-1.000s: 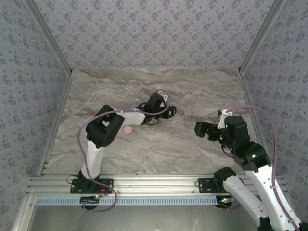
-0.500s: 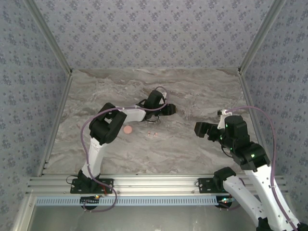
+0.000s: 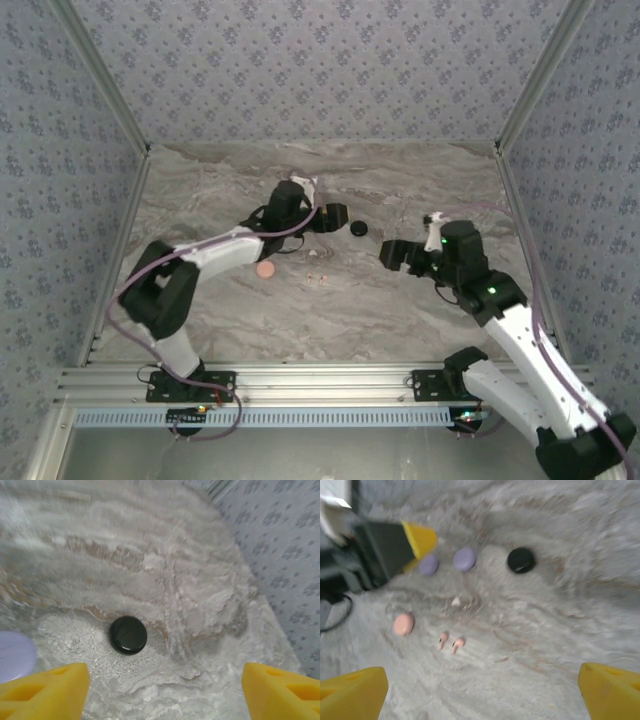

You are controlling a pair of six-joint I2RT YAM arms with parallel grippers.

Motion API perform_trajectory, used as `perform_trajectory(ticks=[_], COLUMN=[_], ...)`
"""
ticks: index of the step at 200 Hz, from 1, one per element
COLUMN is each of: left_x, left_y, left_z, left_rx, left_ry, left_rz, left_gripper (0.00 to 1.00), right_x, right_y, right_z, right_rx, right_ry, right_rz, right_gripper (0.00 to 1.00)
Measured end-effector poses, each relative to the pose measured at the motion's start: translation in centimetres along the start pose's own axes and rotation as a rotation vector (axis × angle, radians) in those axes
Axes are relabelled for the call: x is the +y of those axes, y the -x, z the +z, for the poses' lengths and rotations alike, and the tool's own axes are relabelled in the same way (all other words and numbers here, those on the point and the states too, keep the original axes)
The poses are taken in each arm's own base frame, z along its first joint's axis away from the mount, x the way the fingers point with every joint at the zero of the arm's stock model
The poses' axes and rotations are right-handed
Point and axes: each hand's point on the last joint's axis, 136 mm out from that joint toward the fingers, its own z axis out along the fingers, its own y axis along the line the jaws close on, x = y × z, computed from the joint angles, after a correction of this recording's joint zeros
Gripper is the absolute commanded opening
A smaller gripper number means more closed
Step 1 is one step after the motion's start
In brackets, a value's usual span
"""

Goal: Insert the wireless bluetooth earbuds into the charging case

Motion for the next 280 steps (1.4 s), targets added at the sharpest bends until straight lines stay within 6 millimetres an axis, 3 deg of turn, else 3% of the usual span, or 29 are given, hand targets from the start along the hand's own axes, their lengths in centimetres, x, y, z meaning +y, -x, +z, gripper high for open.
perform_trajectory(ticks=[17,37,64,80,137,188,208,280], left_x=[0.7,4.2,10.0,12.0,12.9,15.8,17.0,18.8], left_y=[1.7,2.5,1.1,0.2,1.1,-1.2,-2.2,-4.3], left_z=[-2.8,-5.8,-9.6,-11.8,-18.8,-21.8,-22.6,-23.8], left_rx=[-0.065,-0.118,-0.146,-0.162,-0.31,-0.334,-0.334,-0.316], left_ry=[0.001,0.057,0.168,0.214,0.261,0.363,0.408,0.503], left_rz=[-0.018,-0.083,-0.192,-0.238,-0.275,-0.355,-0.396,-0.468], left_gripper=[0.82,0.83,0.86,0.89,0.99,0.99,0.99,0.99], right_x=[2.2,4.9,8.4,10.2,14.8,15.9,15.5,16.4], right_y=[-1.8,-3.7,-5.0,-5.5,-6.3,-8.1,-9.5,-11.0], right_z=[2.4,4.9,8.4,10.2,15.9,22.1,24.1,28.2], right_rx=[0.088,0.172,0.26,0.293,0.336,0.377,0.412,0.453], right_ry=[0.025,0.057,0.107,0.152,0.351,0.473,0.512,0.588], right_rz=[-0.108,-0.256,-0.483,-0.629,-1.202,-1.517,-1.572,-1.625], right_gripper=[1.0,1.0,1.0,1.0,1.0,1.0,0.92,0.75])
